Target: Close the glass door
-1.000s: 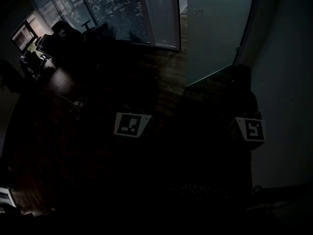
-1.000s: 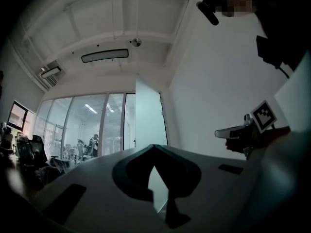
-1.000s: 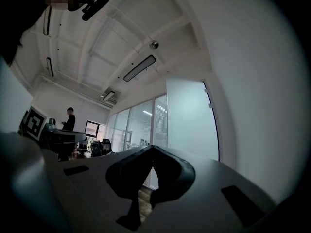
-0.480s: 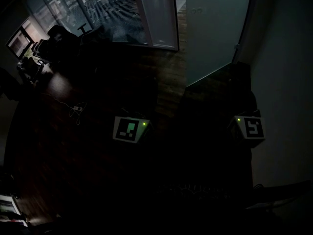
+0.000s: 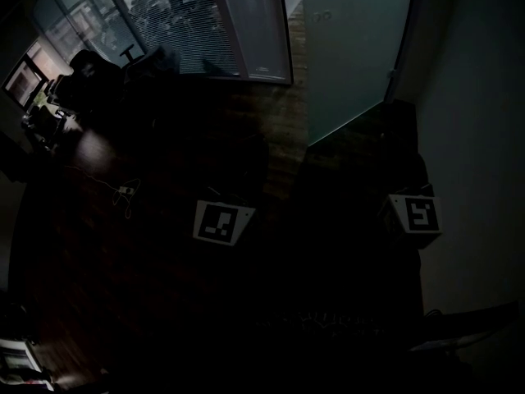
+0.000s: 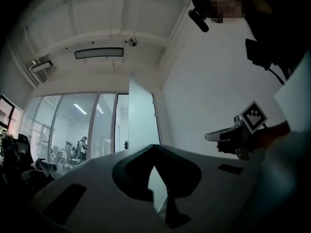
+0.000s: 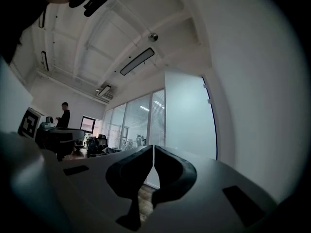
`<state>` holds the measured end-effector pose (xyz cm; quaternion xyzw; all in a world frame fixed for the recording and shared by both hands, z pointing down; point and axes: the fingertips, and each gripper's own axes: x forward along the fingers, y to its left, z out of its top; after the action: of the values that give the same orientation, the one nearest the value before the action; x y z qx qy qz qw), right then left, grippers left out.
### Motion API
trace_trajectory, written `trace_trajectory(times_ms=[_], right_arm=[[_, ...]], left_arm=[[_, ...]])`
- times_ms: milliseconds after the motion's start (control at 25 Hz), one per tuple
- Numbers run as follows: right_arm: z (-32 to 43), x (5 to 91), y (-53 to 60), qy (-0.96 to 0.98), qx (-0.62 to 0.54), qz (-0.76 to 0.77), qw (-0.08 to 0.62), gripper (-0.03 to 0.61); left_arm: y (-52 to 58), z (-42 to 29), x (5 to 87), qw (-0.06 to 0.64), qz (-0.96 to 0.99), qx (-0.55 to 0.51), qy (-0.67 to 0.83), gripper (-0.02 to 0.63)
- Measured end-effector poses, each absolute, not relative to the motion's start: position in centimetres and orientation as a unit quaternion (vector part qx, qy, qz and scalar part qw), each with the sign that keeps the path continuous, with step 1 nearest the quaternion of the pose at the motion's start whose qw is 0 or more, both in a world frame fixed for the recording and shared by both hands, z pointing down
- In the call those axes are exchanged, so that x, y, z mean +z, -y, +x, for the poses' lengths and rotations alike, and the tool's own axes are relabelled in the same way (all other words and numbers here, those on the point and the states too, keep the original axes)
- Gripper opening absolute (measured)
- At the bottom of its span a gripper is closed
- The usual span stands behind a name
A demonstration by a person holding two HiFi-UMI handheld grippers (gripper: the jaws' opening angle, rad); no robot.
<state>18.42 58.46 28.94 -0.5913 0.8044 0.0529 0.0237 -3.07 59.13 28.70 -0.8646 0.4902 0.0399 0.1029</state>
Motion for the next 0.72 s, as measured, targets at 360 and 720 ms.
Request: trace_trajectory(times_ms=[360, 720], right_arm=[[20.1, 29.6, -50.2, -0.817, 0.061, -0.574, 0.014, 0.003], [22.6, 30.0, -42.3, -0.829, 0.059, -0.557, 0.004, 0.003]], left_arm=[[-52.1, -2.1, 28.3, 0.131, -0.837, 0.042, -0.53, 0.002], [-45.1, -0.3, 28.2, 0.116, -0.828, 0.041, -0.547, 0.002]])
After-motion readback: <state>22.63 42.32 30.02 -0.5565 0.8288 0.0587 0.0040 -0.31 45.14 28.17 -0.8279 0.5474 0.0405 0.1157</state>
